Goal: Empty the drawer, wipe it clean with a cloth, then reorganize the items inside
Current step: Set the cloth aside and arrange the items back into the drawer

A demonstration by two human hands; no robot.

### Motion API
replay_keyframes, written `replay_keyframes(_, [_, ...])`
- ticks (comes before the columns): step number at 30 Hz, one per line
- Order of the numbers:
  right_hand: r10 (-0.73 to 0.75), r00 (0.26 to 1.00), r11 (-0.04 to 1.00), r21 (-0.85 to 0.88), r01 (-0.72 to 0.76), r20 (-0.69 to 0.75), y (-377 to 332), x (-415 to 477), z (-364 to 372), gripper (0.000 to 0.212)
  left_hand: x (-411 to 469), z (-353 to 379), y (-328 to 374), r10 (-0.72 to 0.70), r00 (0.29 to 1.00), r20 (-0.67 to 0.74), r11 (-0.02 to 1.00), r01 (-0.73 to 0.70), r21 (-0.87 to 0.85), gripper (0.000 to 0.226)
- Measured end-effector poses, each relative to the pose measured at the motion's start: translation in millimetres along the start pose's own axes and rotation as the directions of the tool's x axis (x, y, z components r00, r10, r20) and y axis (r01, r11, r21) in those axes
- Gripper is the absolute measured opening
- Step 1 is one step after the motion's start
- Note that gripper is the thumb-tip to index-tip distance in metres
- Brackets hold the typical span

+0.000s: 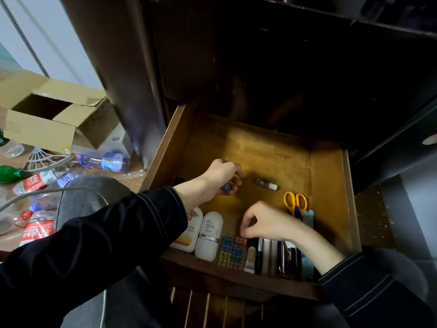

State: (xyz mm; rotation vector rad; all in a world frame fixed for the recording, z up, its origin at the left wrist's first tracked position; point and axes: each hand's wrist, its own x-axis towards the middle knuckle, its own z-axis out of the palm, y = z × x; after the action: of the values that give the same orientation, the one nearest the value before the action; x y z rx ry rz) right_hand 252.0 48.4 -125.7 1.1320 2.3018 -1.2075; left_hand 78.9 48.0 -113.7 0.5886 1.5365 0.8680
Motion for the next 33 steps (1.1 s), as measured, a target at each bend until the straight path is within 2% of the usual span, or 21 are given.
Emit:
replay_keyframes(10, [-0.022,0.997,0.997,-0.078,0.028,0.071,0.2,1.0,6.2,0.01,-1.6,-0.2,0.4,-0.013,1.0,0.008,1.0,0.013,-0.02,0.015])
replay_keyframes(15, [0.002,0.998,0.999,-0.053,0.002,0.061,-2.3,0.3,4.9,0.019,-6.4,1.1,2.9,-0.116,0.991,0.069,0.982,0.125,-0.142,0.021])
replay_keyframes(17, [0.026,0.999,0.999,-0.019,-0.026,-0.031,-3.8,0.2,0.6,0.02,-7.6,0.6,3.7,-0.155,0.983,0.1,0.965,0.173,-0.2,0.024])
replay_keyframes(19, [0.039,0.976,0.999,0.04,-0.031,-0.216,-5.0,-0.6,-5.2,0.02,-8.2,-0.1,3.8,-0.178,0.976,0.125,0.953,0.202,-0.225,0.03])
replay_keyframes(21, [0.046,0.904,0.995,0.1,-0.003,-0.425,-5.2,-2.7,-9.8,0.02,-8.6,0.1,3.5,-0.18,0.972,0.15,0.955,0.209,-0.21,0.035])
replay_keyframes(23, [0.051,0.838,0.989,0.143,0.033,-0.543,-5.7,-4.2,-12.5,0.012,-9.9,1.5,3.5,-0.178,0.965,0.193,0.956,0.216,-0.199,0.035])
replay_keyframes(26, [0.033,0.812,0.986,0.154,0.07,-0.583,-6.4,-3.0,-12.4,0.006,-10.7,4.0,2.4,-0.191,0.936,0.294,0.949,0.253,-0.19,0.035])
replay_keyframes(30, [-0.003,0.819,0.985,0.142,0.103,-0.574,-4.3,0.7,-10.8,0.002,-10.3,5.2,1.7,-0.187,0.917,0.352,0.953,0.256,-0.16,0.035])
replay_keyframes(33, [-0.039,0.833,0.98,0.143,0.141,-0.553,-2.8,2.2,-10.6,0.01,-9.0,5.4,0.3,-0.17,0.914,0.369,0.962,0.235,-0.139,0.036])
